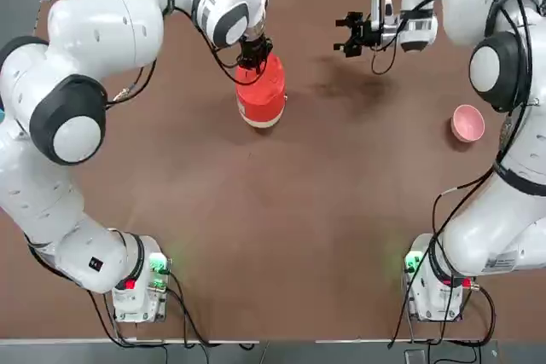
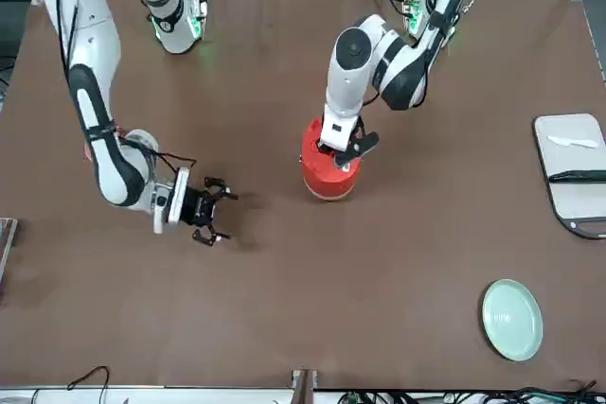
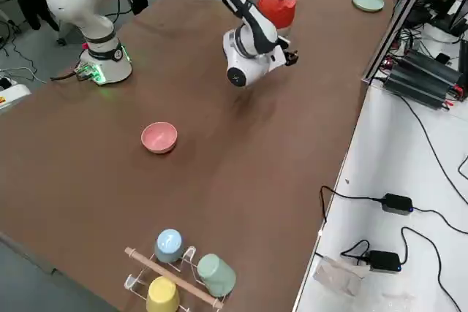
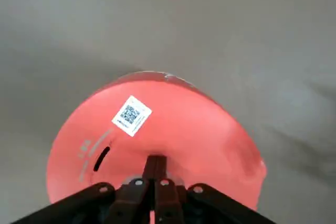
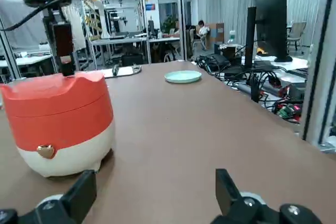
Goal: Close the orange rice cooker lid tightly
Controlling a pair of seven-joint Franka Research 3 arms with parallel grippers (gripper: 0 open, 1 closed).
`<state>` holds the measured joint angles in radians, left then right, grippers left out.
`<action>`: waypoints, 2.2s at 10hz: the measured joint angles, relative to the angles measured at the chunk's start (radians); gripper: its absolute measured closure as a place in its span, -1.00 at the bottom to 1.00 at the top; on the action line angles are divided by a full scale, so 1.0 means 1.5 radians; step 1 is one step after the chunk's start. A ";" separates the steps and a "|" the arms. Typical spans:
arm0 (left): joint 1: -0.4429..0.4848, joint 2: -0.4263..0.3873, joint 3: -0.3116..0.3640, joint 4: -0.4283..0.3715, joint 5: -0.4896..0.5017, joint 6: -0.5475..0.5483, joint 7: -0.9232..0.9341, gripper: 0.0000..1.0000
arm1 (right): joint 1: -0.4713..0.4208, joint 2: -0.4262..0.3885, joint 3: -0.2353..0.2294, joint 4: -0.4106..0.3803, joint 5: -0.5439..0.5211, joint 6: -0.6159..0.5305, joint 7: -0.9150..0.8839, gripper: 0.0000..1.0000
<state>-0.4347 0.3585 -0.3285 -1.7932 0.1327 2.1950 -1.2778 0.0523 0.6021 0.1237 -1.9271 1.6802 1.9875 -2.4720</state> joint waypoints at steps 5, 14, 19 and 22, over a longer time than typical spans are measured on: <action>0.057 -0.032 0.006 0.195 0.000 -0.257 0.109 -0.48 | 0.000 0.000 0.040 -0.064 0.029 -0.043 -0.037 -1.00; 0.321 -0.163 0.099 0.200 -0.069 -0.423 0.602 -0.99 | 0.106 0.029 0.056 -0.111 0.173 -0.034 -0.168 -0.42; 0.294 -0.164 0.160 0.160 -0.077 -0.392 0.698 -1.00 | 0.126 0.034 0.056 -0.128 0.213 -0.025 -0.168 -0.42; 0.291 -0.167 0.159 0.157 -0.077 -0.379 0.725 -1.00 | 0.149 0.038 0.057 -0.132 0.214 -0.025 -0.175 -0.42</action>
<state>0.0014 0.1076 -0.0901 -1.5571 0.0168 1.6265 -0.1910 0.2760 0.6587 0.2087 -2.1257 2.0015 1.9503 -2.7346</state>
